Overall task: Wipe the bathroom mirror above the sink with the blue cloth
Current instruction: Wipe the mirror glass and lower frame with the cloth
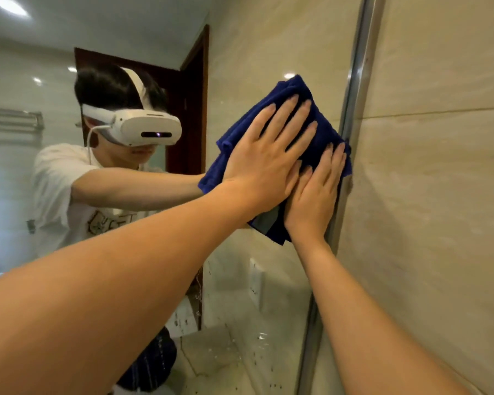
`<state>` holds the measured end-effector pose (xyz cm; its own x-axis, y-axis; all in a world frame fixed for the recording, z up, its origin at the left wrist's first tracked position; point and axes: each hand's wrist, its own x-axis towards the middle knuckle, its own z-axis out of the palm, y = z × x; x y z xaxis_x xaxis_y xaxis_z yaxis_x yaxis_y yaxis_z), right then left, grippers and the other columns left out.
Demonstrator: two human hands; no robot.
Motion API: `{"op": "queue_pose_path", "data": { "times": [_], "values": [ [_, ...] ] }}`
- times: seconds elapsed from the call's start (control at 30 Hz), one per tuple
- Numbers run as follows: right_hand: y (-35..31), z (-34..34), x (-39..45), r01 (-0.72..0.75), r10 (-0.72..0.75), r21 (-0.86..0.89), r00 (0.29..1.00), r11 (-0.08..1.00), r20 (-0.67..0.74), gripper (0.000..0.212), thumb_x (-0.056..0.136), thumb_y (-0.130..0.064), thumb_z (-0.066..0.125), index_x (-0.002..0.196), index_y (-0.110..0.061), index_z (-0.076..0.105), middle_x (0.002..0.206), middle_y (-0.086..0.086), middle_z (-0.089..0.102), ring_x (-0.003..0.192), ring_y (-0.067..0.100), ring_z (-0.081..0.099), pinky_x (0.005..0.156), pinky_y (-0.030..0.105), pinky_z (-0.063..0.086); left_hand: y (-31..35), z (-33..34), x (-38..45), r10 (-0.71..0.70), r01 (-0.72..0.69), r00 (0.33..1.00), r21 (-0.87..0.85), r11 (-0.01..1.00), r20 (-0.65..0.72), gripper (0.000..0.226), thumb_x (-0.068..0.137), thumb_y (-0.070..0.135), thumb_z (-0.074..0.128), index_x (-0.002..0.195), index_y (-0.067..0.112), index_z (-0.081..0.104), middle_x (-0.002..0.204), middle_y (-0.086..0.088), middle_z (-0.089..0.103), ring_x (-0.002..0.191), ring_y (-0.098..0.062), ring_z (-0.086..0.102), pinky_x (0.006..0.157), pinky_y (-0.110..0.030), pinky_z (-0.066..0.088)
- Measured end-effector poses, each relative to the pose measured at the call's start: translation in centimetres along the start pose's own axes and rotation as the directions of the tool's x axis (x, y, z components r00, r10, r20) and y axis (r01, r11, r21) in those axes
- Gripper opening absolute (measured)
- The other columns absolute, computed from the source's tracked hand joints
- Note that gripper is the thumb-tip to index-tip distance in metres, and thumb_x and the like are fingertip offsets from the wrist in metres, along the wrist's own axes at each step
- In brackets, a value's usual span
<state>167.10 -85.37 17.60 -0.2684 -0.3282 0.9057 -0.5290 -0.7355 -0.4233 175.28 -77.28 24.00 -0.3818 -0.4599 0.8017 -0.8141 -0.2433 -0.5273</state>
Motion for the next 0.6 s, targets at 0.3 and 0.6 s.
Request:
{"op": "queue_pose_path", "data": {
  "times": [0.3, 0.6],
  "values": [
    [-5.0, 1.9, -9.1, -0.238, 0.251, 0.109, 0.961, 0.965, -0.114, 0.048, 0.104, -0.021, 0.032, 0.146, 0.003, 0.035, 0.156, 0.019, 0.03, 0.147, 0.03, 0.023, 0.116, 0.047, 0.03, -3.1, -1.0, -6.4, 0.162, -0.165, 0.981, 0.014, 0.986, 0.104, 0.057, 0.104, 0.04, 0.023, 0.156, 0.018, 0.022, 0.164, -0.01, 0.014, 0.152, -0.03, 0.008, 0.123, -0.046, 0.007],
    [-4.4, 1.8, -6.4, -0.209, 0.232, 0.222, 0.969, 0.952, -0.083, 0.05, 0.101, -0.019, 0.032, 0.147, 0.001, 0.034, 0.157, 0.018, 0.026, 0.148, 0.029, 0.02, 0.119, 0.047, 0.024, -2.3, -0.9, -6.0, 0.089, -0.091, 0.995, 0.04, 0.995, 0.053, 0.056, 0.106, 0.041, 0.021, 0.157, 0.019, 0.017, 0.165, -0.01, 0.01, 0.152, -0.031, 0.005, 0.123, -0.046, 0.006]
  ]
}}
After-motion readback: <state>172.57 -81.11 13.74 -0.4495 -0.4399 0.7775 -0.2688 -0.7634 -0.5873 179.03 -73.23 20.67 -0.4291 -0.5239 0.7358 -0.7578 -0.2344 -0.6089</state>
